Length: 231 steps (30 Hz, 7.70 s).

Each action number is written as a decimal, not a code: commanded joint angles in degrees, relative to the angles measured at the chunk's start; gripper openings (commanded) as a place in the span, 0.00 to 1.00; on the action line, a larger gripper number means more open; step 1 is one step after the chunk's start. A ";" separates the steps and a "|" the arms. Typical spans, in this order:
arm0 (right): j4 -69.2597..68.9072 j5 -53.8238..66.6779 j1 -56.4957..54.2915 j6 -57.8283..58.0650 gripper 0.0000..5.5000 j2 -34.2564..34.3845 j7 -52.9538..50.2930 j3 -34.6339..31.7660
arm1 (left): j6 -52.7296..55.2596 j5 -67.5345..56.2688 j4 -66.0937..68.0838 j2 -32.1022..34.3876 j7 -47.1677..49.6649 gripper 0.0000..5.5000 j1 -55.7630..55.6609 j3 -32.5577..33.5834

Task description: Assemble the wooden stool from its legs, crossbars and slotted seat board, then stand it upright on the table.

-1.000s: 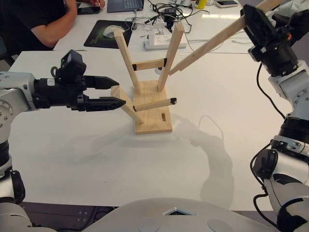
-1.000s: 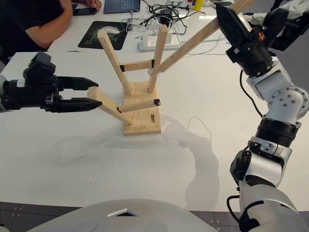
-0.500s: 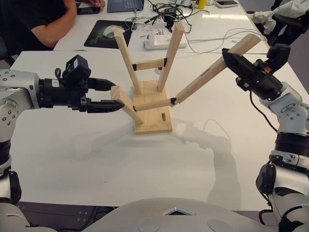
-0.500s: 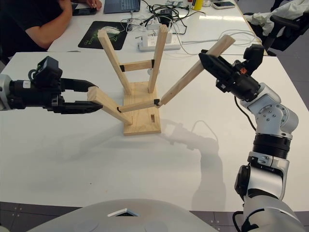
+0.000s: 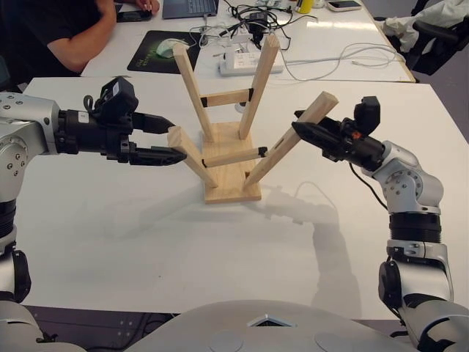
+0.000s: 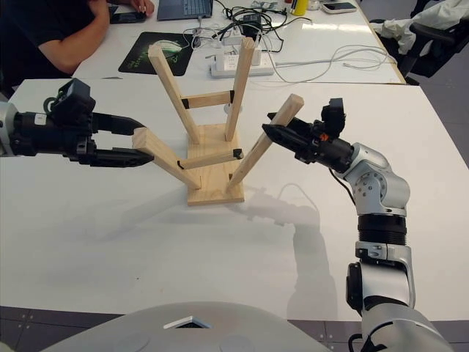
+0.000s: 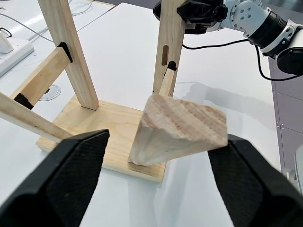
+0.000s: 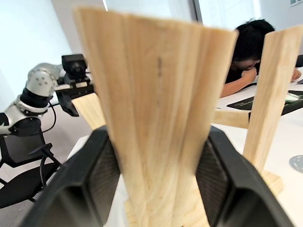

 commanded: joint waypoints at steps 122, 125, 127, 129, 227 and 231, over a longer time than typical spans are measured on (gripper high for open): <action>-20.76 -14.25 -6.52 15.25 0.38 -3.28 -14.97 19.39 | -8.05 15.51 5.50 1.58 3.19 0.67 7.00 3.53; -21.59 -14.27 -7.65 17.85 0.38 -3.59 -16.43 19.48 | -7.97 15.22 5.08 1.47 3.75 0.67 7.35 3.63; -22.10 -14.67 -8.28 19.14 0.38 -3.89 -17.33 19.83 | -7.95 15.06 4.87 1.46 3.92 0.67 7.57 3.79; -23.27 -14.59 -8.90 20.68 0.38 -3.80 -18.44 20.19 | -7.84 14.88 4.55 1.45 4.13 0.67 7.89 4.01; -0.74 -25.14 -28.17 16.02 0.38 4.69 -14.42 31.61 | 17.43 -5.64 -6.36 -6.53 16.72 0.67 -11.38 24.42; 1.11 -25.84 -30.55 15.28 0.38 4.10 -11.97 31.21 | 12.66 -2.71 -4.46 -2.21 15.82 0.67 -4.70 23.70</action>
